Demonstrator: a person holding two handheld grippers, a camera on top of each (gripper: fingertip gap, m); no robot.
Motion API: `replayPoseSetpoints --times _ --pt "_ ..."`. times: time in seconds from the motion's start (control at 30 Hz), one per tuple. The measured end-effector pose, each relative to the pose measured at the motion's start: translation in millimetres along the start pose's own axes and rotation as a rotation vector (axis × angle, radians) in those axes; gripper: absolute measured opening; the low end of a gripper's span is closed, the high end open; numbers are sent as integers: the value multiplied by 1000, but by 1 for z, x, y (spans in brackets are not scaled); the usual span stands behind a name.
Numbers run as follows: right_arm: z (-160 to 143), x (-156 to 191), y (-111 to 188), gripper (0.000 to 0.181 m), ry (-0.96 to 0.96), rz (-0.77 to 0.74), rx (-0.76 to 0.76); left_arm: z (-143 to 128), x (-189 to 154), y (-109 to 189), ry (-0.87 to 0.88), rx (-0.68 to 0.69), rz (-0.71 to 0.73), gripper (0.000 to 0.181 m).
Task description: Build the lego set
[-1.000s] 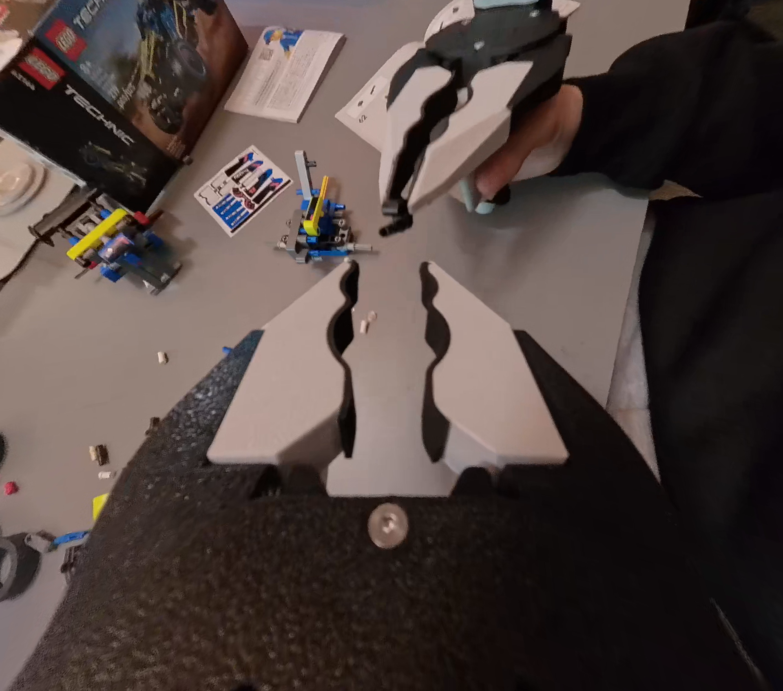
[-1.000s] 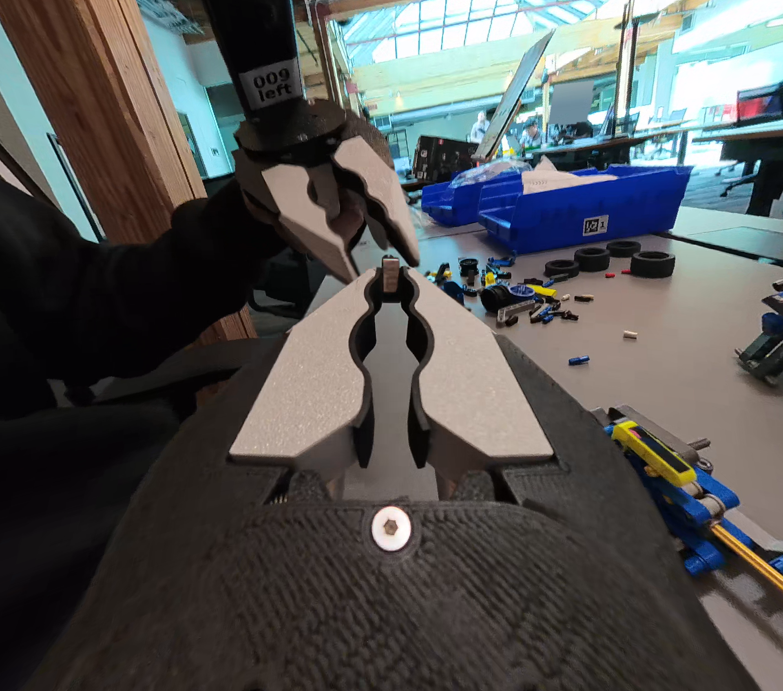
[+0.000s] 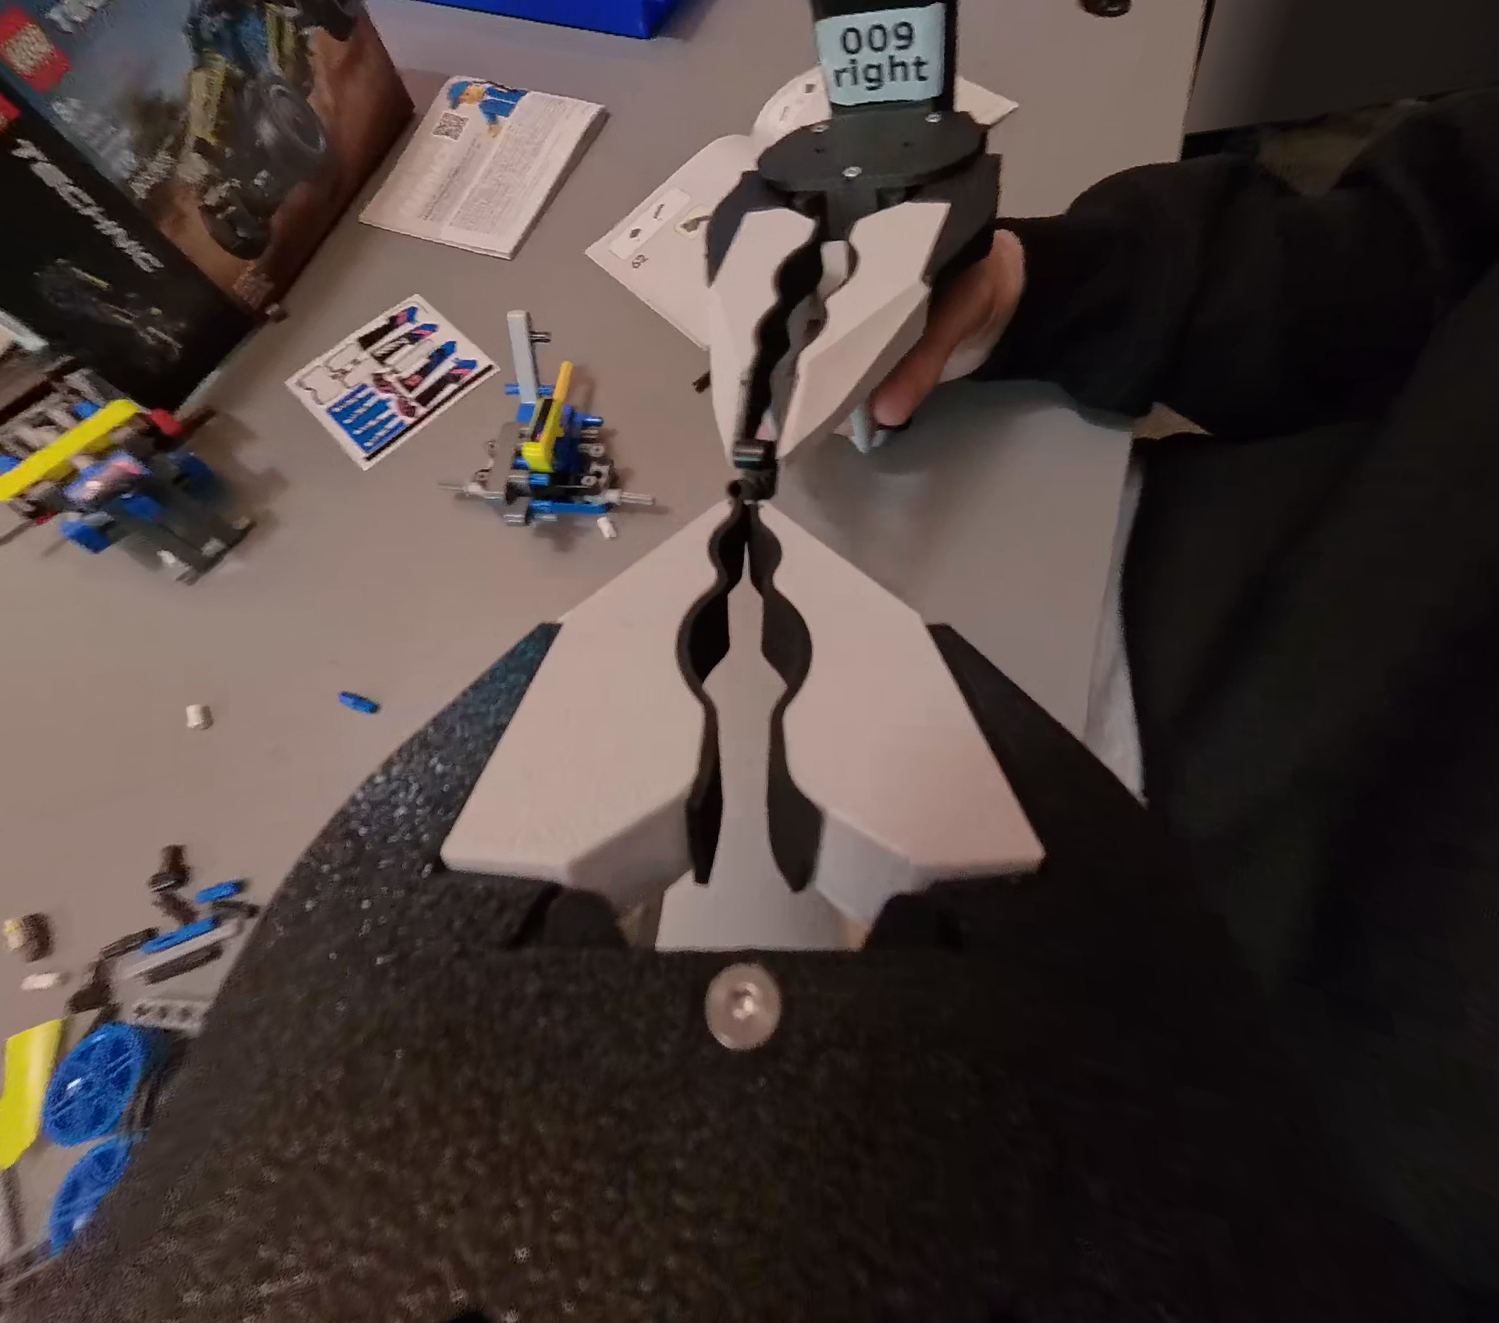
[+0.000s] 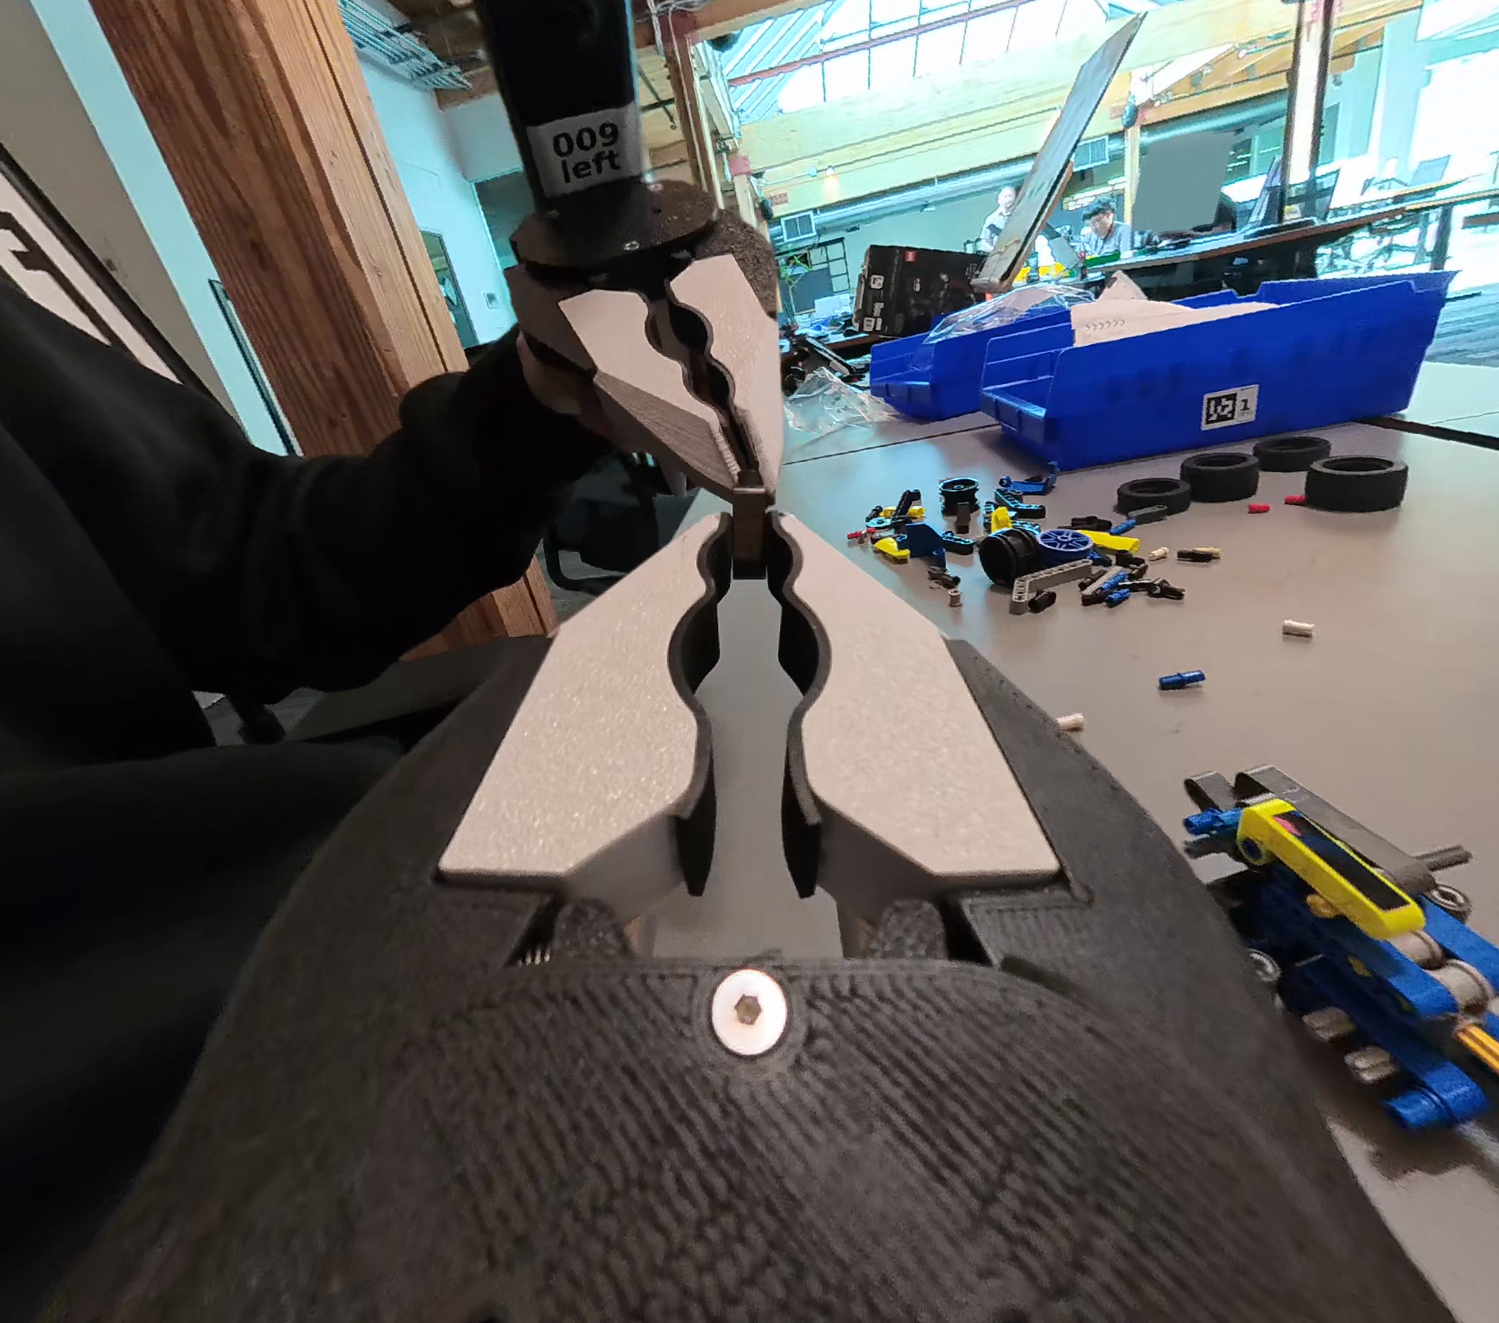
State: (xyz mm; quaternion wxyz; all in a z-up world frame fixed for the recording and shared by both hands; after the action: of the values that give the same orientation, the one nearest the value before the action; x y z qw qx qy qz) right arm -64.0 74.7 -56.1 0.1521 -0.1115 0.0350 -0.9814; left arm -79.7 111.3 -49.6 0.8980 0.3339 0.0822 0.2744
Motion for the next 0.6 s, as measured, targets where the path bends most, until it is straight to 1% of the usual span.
replayPoseSetpoints --times 0.03,0.1,0.2,0.27,0.33,0.37,0.4,0.43,0.47,0.53,0.6 --pt "0 0 0 6 -1 1 8 -1 -2 0 5 -1 -13 0" --pt "-3 -2 0 6 3 -16 28 -3 1 0 17 2 -2 9" --pt "-4 1 -2 6 5 8 36 -4 1 0 22 10 -7 8" --pt "-5 3 -3 6 12 14 42 -5 -2 -1 9 23 -21 0" --pt "-5 3 -3 6 13 13 46 -5 -2 -1 -8 26 -7 0" --pt "-5 3 -3 6 16 12 45 -5 -3 -1 -14 20 -14 2" --pt "-4 3 -3 6 19 14 40 -4 -6 0 -12 15 -33 10" --pt "-4 3 -3 6 19 9 39 -4 -6 0 -4 17 -46 10" --pt "-4 3 -2 6 20 9 40 -5 -5 0 0 20 -37 1" --pt "-5 4 -3 6 24 15 43 -5 -3 0 -2 16 -21 0" --pt "-5 4 -3 6 24 18 43 -5 -2 0 13 14 -25 9"
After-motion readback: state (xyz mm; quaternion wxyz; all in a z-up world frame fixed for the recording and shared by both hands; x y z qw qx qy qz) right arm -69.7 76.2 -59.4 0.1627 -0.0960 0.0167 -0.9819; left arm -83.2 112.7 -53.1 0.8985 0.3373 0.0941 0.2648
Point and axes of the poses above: each gripper's, where its closed fingertips meet, y back along the fingers, z out of its top, x = y × z across the jaws, the point moved 2 cm from there along y, back along the fingers, and after that the axes turned 6 degrees about x, right-handed, at the moved point
